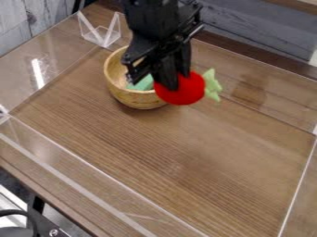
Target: Move the red object to the left side of the table
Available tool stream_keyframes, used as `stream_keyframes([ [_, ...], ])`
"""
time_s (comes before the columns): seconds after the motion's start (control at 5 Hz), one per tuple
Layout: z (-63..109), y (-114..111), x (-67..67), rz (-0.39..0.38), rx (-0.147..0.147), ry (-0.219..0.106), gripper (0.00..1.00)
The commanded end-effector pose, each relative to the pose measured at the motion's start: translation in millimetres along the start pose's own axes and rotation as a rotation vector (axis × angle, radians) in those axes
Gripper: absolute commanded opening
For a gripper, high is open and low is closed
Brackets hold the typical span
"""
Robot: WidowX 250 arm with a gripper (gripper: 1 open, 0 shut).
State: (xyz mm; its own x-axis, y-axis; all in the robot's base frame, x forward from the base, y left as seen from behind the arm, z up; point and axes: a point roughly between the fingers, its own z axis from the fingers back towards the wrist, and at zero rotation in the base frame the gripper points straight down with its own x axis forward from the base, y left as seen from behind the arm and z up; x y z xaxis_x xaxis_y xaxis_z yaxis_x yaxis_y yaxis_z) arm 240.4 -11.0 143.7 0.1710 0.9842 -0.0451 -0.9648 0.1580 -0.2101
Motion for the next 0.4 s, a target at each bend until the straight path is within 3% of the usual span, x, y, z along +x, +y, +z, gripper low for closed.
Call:
stream_keyframes([
  [0.0,1.9,-1,-3.0,0.020,-0.043,-0.023,0.00],
  [0.2,9.7,0,16.5,-0.013,-0.051,-0.006,0.00],
])
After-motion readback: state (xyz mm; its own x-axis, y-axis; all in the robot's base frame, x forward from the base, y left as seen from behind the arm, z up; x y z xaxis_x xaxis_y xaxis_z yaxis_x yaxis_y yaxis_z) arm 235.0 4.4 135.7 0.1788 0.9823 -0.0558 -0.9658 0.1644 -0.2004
